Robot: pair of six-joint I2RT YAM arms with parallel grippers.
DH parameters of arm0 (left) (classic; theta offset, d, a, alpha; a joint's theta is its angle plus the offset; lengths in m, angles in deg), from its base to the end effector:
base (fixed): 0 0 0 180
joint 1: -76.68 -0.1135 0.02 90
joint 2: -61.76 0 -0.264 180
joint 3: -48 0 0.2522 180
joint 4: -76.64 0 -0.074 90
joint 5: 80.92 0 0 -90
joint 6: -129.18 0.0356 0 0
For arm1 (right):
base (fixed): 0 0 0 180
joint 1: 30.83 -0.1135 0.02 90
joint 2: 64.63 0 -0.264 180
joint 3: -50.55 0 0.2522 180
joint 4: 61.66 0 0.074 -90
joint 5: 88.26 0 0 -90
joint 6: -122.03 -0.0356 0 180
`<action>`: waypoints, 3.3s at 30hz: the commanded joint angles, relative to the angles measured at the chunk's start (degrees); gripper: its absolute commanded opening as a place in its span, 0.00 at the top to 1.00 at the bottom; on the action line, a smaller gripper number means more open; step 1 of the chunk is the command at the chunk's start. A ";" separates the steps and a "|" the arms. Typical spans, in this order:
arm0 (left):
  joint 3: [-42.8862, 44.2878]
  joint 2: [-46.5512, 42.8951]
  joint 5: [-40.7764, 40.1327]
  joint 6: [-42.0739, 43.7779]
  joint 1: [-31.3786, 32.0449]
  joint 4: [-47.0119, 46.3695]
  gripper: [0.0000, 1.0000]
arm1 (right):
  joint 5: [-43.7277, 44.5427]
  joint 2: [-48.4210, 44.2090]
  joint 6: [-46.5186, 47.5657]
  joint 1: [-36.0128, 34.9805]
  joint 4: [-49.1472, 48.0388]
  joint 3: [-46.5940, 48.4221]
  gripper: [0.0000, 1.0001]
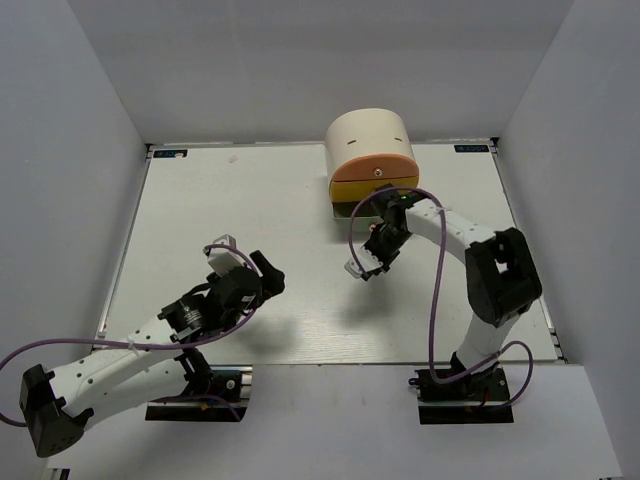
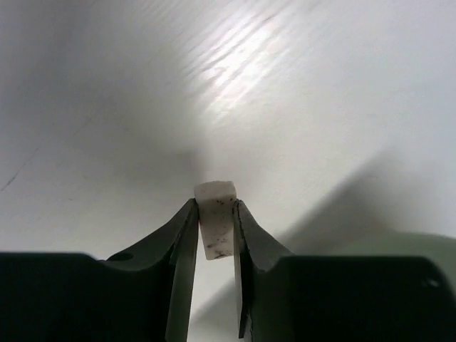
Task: Sort the stationery into containers
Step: Pick up the stationery from the center of the board, then place the stationery in the drawer, then close the drawer in the storage box.
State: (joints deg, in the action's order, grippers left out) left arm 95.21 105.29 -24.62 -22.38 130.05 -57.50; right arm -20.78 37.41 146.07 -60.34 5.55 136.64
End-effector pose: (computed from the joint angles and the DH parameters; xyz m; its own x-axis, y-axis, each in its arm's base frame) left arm 0.1096 -0.1143 0.2419 -0.5622 -0.4700 -0.6805 -0.1511 0.8674 -0.4742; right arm 0.2807 0.1746 0.1963 0.8038 -0.5144 -0.2988 -0.5876 -0.7650 -0.2637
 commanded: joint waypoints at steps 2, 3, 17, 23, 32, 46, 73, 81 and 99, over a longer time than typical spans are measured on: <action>-0.05 0.24 -0.76 -0.67 0.25 -1.42 0.00 | -10.43 -7.37 1.32 -0.10 3.68 6.92 0.94; -0.05 0.76 -0.76 -0.67 0.25 -1.42 0.00 | -10.78 -7.55 -0.20 0.07 3.85 7.55 0.94; 0.47 2.35 -0.23 0.92 0.25 -3.09 0.00 | -4.73 -14.59 -44.23 2.01 -29.98 0.00 0.97; 0.47 2.35 0.29 0.92 0.25 -3.09 0.00 | -1.74 -13.01 -49.60 1.75 -35.86 -1.04 0.96; -0.05 1.82 0.82 -0.14 0.25 -3.09 0.00 | 3.53 -7.83 -48.82 1.92 -41.23 -2.64 0.82; -0.05 1.82 0.82 -0.14 0.25 -2.57 0.00 | 3.19 -8.95 -52.07 2.01 -43.43 -3.51 0.57; -0.58 1.73 0.82 -0.14 0.25 -2.57 0.00 | 8.28 -3.43 -54.18 1.92 -45.34 -2.72 1.00; -0.58 1.74 0.82 -0.14 0.25 -2.57 0.00 | 12.24 -2.02 -55.50 2.01 -50.11 -4.48 1.00; -0.05 2.26 0.82 -0.14 0.25 -2.57 0.00 | 4.69 -4.30 -50.42 2.19 -46.52 -4.92 1.00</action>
State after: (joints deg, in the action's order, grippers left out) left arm 94.93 107.74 -23.81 -22.34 130.07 -60.06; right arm -11.97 36.08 92.56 -58.42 -44.67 132.73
